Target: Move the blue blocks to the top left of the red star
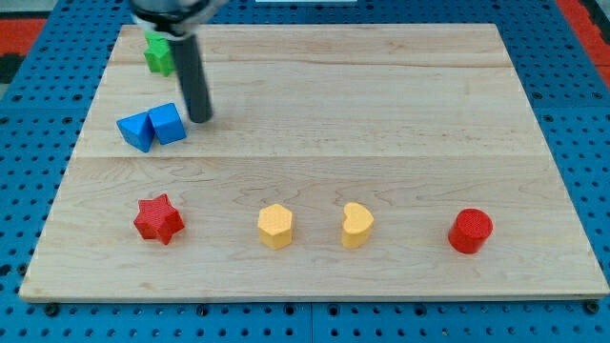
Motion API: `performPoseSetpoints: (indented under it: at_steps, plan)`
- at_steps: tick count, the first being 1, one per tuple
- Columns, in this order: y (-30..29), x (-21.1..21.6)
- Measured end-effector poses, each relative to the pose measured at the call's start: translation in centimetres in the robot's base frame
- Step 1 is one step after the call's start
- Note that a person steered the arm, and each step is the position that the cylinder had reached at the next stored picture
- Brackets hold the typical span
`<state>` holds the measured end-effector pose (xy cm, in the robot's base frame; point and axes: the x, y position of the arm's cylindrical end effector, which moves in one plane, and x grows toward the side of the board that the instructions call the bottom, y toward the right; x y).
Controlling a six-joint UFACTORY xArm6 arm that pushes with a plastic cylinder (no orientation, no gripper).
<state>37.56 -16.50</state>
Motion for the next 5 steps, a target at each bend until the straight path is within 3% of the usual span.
performPoseSetpoints:
  at_steps: [1, 3, 5]
  plan:
    - [-3.0, -2.7]
    - [-4.8, 4.7]
    - [-4.9, 9.2]
